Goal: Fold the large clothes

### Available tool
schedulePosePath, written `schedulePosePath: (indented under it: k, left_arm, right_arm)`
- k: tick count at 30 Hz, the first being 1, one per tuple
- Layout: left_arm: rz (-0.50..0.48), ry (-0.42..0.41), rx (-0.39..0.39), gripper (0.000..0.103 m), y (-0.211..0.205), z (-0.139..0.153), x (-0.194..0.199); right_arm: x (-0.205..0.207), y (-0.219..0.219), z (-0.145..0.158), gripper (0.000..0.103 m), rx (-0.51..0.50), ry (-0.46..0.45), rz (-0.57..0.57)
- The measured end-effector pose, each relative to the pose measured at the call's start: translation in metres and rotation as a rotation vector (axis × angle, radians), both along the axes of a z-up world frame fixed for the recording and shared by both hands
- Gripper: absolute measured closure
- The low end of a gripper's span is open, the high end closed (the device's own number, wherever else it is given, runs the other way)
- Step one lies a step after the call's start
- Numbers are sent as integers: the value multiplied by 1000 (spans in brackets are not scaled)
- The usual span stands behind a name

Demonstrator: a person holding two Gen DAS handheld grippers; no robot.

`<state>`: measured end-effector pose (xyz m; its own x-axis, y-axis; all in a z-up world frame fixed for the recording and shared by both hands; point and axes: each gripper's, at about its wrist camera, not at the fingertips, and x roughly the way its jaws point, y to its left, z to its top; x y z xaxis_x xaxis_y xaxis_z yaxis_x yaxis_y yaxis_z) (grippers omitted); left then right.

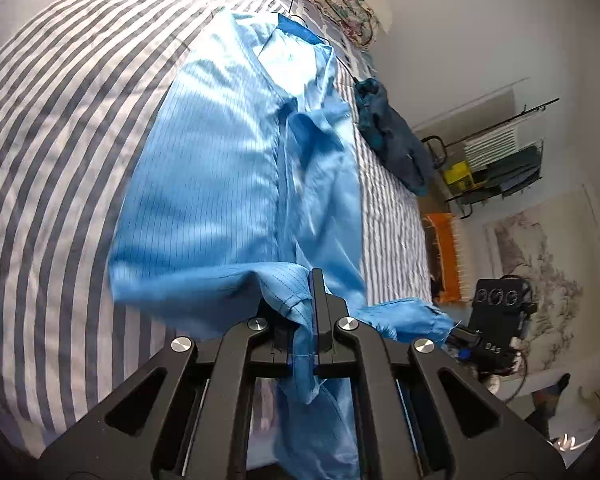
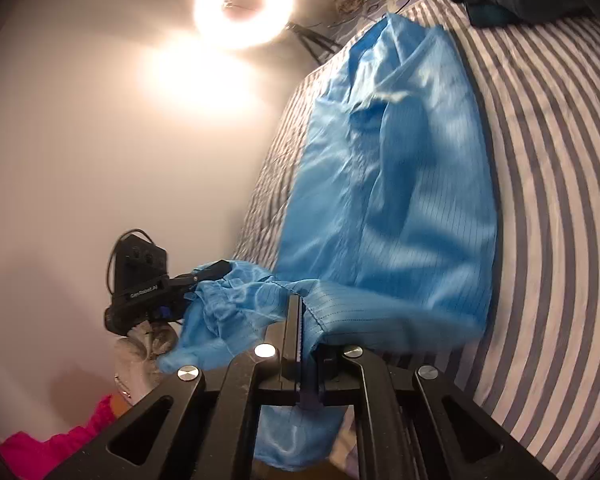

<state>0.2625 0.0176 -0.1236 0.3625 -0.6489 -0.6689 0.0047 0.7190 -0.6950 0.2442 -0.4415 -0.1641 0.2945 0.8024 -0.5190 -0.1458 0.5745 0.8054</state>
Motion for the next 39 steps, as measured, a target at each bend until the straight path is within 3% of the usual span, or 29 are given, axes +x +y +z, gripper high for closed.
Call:
schedulePosePath:
  k: [12,21,22,23,24,25,26,28,30,35,39]
  left_arm:
    - [78,108,-2,100,9,-58,81]
    - [112,122,21,100,8,-73,100]
    - [114,126,23,97,7,-74,101]
    - [119,137,31,88,8,-74,103]
    - [131,143,27,80,10,-74,103]
    - [150,145,19,66,13,-74,103]
    - [174,149,7,53,18,-73,103]
    - [208,153,-41,45,29,-69,102]
    - [233,149,-72,45,37,-63,104]
    - [274,80,-34,45,55,-44,105]
    - [220,6,106,45,53,-38,104]
  right_arm:
    - [108,1,-35,100,-167,82,-24]
    - [137,2,-60,97,-192,147,-43]
    - [138,2,-60,96,-195,146,-41]
    - [137,2,-58,95,-195,144,-40]
    - [138,2,-57,91,-187,142,-41]
    - [142,4,-57,84,-180,143,-44]
    - [143,2,-55,69,-170,146,-46]
    - [143,-4,-51,55,-158,148,-65]
    - [143,-12,-44,40,-127,127,-90]
    - [136,-34,-26,38,-110,56,-157]
    - [118,-39,-10,41,-230,-19,-135]
